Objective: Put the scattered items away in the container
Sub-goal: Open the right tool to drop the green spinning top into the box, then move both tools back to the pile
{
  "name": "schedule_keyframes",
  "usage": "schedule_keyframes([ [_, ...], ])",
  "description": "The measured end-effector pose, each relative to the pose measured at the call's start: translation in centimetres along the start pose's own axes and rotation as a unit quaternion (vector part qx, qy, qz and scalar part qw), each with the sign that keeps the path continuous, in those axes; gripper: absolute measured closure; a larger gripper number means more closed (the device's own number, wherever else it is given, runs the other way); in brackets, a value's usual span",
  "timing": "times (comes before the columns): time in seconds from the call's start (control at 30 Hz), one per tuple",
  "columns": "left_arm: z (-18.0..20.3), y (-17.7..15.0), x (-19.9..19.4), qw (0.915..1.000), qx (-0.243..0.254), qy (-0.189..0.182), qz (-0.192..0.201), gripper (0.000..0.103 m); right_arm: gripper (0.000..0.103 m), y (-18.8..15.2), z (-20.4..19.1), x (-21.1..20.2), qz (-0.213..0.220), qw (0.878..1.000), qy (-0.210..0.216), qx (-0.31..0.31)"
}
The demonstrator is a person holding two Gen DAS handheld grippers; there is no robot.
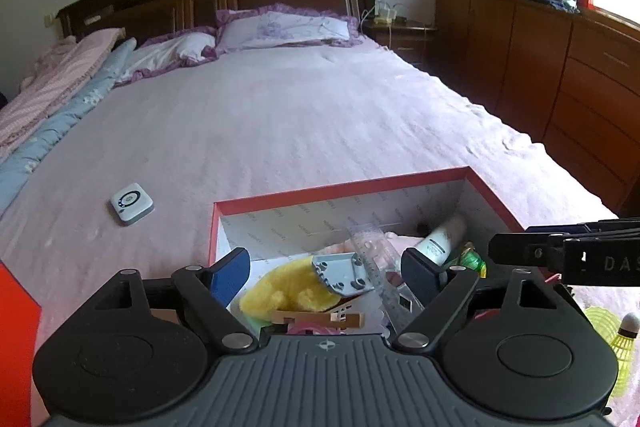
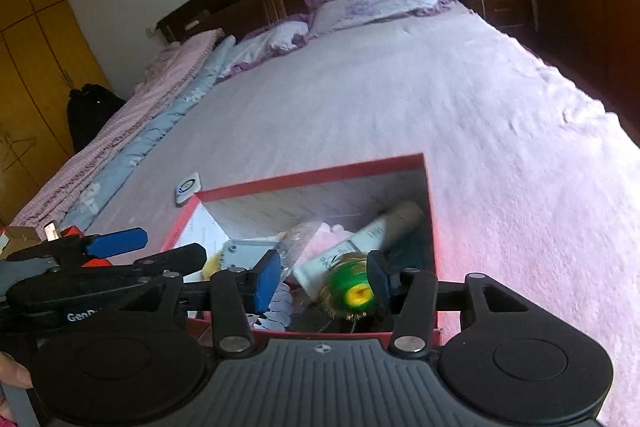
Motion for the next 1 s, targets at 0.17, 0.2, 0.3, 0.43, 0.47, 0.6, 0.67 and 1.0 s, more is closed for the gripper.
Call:
schedule_keyframes([
  [0.17,-0.2,-0.5,-2.3,0.9998,-0.018,-0.001,0.012,0.015,0.045,-1.3,-0.9,-2.5,0.004,1.0,0.012,-0.019],
  [0.2,-0.1,-0.6,-2.9,0.9997,-0.02,-0.001,0.014,0.015,0.044,-1.6,-1.1,-3.1,0.005,1.0,0.015,-0.022],
  [0.3,-0.1,-1.5,-4.7,0.9995,-0.026,0.0,0.018,0.013,0.039,-3.0,-1.4,-5.3,0.008,0.999,0.021,-0.028],
  [0.43,0.5,-3.3,-7.5,0.9991,-0.037,-0.003,0.021,0.011,0.035,-5.5,-1.3,-8.1,0.006,0.999,0.025,-0.036],
  [0.47,0.7,-3.9,-8.1,0.999,-0.038,-0.002,0.022,0.011,0.035,-6.2,-1.2,-8.7,0.005,0.999,0.024,-0.04],
  [0.6,1.6,-6.2,-10.5,0.999,-0.039,0.0,0.023,0.006,0.031,-9.1,-0.9,-10.9,0.0,0.998,0.02,-0.051],
  [0.67,2.1,-7.4,-11.5,0.9992,-0.033,0.002,0.02,0.006,0.029,-10.5,-0.5,-11.6,-0.004,0.998,0.017,-0.052],
  [1.0,3.4,-14.0,-14.0,0.9983,-0.049,0.003,-0.031,0.005,0.027,-16.9,1.5,-13.1,-0.049,0.997,-0.006,-0.056],
])
Point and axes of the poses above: each gripper's, at about its wrist camera, not at the fingertips, and x roughly the way its jaws point, z to its right, y to its top, the point moved 5 cm from there along x, roughly the way its jaws point, and after that the axes turned 14 degrees about x, right-handed, at the moved point
